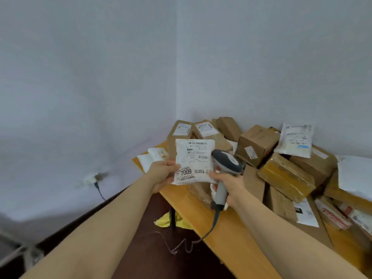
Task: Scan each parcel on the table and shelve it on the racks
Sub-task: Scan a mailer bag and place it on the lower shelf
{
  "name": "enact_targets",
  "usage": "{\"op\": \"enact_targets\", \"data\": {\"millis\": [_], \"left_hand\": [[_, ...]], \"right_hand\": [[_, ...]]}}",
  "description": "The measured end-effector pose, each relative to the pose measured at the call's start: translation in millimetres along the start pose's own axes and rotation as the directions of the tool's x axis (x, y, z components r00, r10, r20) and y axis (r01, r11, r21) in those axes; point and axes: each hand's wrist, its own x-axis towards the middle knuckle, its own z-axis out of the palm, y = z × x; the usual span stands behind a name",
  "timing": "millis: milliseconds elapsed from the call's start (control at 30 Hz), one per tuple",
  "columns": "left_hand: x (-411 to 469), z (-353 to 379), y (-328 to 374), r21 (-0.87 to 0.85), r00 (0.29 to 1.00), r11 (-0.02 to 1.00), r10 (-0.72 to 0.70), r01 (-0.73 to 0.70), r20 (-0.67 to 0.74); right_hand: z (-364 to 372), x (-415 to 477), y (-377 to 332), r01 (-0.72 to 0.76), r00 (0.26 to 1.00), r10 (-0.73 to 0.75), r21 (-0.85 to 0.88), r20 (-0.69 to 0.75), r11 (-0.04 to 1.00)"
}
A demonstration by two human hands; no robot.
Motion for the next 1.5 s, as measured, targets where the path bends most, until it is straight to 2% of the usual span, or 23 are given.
{"op": "enact_targets", "data": {"millis": [167, 300, 433, 533, 667, 867, 967, 1033, 1133, 1300, 1500], "left_hand": [[-67, -61, -42, -0.127, 0.986, 0.991, -0.055, 0.035, -0.155], [-131, -116, -78, -0.273, 0.941, 0.962, -0.086, -0.007, -0.327], [-206, -179, -117, -0.331, 0.796, 0.933, -0.092, -0.14, -0.598], [-269, -230, -147, -0.358, 0.685, 0.913, -0.135, -0.195, -0.716], [-354, -292, -180, -0.394, 0.587, 0.872, -0.162, -0.292, -0.794], [-491, -408, -257, -0.419, 0.426, 0.833, -0.252, -0.361, -0.869], [-561, -453, -290, -0.402, 0.313, 0.816, -0.287, -0.415, -0.905], [-602, -480, -307, -0.401, 0.262, 0.817, -0.314, -0.415, -0.912], [-650, -516, -324, -0.392, 0.235, 0.806, -0.318, -0.443, -0.919], [-693, -564, -339, -0.479, 0.351, 0.738, -0.34, -0.476, -0.872], [-718, -653, -364, -0.474, 0.254, 0.758, -0.4, -0.449, -0.881]], "right_hand": [[28, -17, 47, 0.001, 0.974, 0.04, -0.183, 0.223, 0.983], [71, -57, 91, 0.041, 0.887, 0.138, -0.374, 0.441, 0.927], [126, -121, 135, 0.084, 0.782, 0.237, -0.474, 0.576, 0.876], [166, -175, 173, 0.111, 0.683, 0.327, -0.535, 0.653, 0.837], [218, -251, 229, 0.179, 0.589, 0.393, -0.587, 0.707, 0.789], [291, -388, 338, 0.307, 0.434, 0.504, -0.648, 0.747, 0.697], [322, -462, 396, 0.358, 0.375, 0.544, -0.659, 0.75, 0.662], [338, -506, 427, 0.366, 0.327, 0.579, -0.665, 0.747, 0.651], [364, -557, 464, 0.383, 0.302, 0.601, -0.672, 0.74, 0.634], [411, -616, 520, 0.37, 0.316, 0.611, -0.687, 0.726, 0.625], [483, -659, 582, 0.359, 0.257, 0.7, -0.738, 0.666, 0.571]]}}
